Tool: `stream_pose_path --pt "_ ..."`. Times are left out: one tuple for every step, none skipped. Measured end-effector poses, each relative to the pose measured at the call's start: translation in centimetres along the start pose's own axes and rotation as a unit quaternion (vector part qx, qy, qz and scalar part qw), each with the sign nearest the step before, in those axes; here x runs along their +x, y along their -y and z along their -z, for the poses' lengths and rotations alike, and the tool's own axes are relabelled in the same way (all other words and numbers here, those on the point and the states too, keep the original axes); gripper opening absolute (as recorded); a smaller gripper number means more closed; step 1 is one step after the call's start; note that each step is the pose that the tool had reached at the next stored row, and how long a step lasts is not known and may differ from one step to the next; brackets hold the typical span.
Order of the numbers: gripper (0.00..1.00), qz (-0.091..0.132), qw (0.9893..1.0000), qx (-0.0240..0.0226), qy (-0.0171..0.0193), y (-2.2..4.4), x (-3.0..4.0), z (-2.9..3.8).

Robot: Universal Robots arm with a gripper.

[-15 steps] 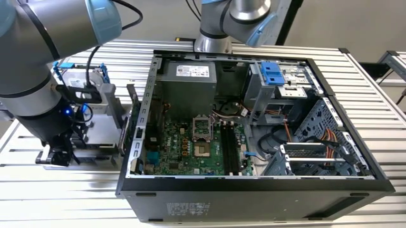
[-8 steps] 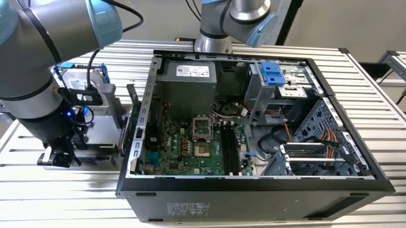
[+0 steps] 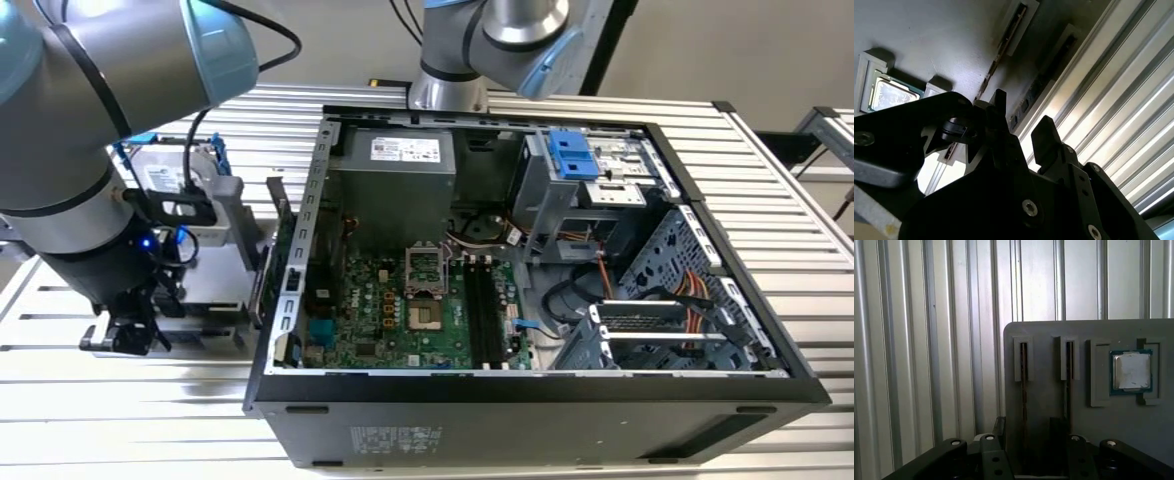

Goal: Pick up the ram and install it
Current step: 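Pick up the ram and move it above insertion slot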

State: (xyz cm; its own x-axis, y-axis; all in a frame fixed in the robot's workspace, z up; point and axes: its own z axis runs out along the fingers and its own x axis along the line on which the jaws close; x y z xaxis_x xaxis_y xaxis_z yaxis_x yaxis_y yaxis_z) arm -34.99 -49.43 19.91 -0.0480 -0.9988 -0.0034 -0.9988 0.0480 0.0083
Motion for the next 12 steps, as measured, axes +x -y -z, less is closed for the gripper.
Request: stream_pose_path --pt "1.00 0.000 1.0000 0.0000 0.0000 0.00 0.01 -0.04" --pt "1.00 0.000 1.0000 0.0000 0.0000 0.00 0.02 -0.07" --pt "1.00 0.000 1.0000 0.0001 0.0000 0.01 0.03 -0.10" --pt "1.00 0.000 1.0000 0.0001 0.0001 0.01 0.04 -0.13" --pt "1.00 0.000 1.0000 0.0001 0.0000 0.00 0.05 -0.16" --pt "1.00 0.001 1.0000 0.0000 0.0000 0.01 0.06 -0.18" --pt "1.00 0.001 1.0000 -0.0001 -0.0001 0.00 0.06 -0.19" --pt "1.00 0.002 1.0000 0.0000 -0.0001 0.00 0.06 -0.21" --pt "1.00 0.003 1.0000 0.0000 0.0000 0.01 0.06 -0.24" --pt "1.00 0.004 1.0000 0.0000 0.0000 0.01 0.06 -0.26" --pt "1.00 0.004 1.0000 0.0000 0.0000 0.00 0.06 -0.27" --pt "1.00 0.005 1.0000 0.0000 0.0000 0.00 0.07 -0.28"
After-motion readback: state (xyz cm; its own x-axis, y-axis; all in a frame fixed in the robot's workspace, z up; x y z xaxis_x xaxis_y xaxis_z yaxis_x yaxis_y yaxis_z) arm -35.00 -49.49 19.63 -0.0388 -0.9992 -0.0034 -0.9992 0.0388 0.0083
